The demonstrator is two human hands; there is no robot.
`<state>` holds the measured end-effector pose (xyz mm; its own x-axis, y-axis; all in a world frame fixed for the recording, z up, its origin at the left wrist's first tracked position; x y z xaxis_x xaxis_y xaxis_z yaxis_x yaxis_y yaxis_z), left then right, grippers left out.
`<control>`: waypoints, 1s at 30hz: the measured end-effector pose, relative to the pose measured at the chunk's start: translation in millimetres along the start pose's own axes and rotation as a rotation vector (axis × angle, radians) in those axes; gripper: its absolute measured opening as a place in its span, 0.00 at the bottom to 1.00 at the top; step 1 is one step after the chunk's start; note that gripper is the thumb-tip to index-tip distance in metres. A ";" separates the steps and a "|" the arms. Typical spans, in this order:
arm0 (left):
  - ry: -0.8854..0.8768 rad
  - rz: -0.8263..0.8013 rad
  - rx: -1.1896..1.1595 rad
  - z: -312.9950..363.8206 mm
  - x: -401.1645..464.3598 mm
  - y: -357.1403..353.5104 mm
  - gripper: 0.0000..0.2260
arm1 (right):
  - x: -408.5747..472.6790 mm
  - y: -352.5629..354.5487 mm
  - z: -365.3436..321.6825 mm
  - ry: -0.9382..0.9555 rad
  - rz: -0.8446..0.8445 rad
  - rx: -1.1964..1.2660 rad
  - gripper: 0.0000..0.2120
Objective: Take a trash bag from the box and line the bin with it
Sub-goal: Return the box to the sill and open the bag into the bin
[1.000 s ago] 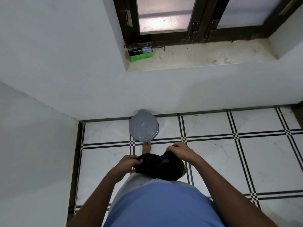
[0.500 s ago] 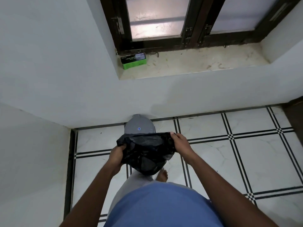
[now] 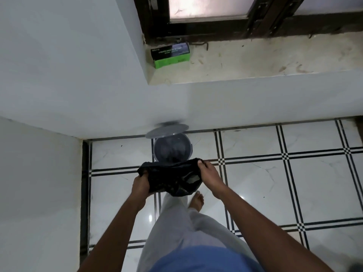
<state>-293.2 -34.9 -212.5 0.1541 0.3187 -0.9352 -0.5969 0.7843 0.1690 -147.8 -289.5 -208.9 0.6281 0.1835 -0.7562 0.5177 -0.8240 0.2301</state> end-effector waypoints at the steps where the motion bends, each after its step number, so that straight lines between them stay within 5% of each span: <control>1: 0.001 -0.001 -0.037 0.3 8.0 -0.3 0.13 | 9.7 -6.3 2.8 -0.018 -0.007 0.014 0.21; 30: -0.106 0.080 -0.266 22.8 370.3 -38.6 0.09 | 360.3 -120.5 105.5 -0.042 0.069 0.317 0.22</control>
<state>-195.2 65.0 -558.3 0.1709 0.4389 -0.8821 -0.7936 0.5920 0.1408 -45.1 -180.7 -573.7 0.6278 0.1045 -0.7713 0.2637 -0.9609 0.0844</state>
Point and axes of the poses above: each hand's wrist, its own x-axis towards the middle knuckle, its own y-axis out of the back of the hand, z = x × y, the point moved 8 cm from there along x, towards the middle knuckle, and after that the axes turned 8 degrees about y, right-handed, at the moved point
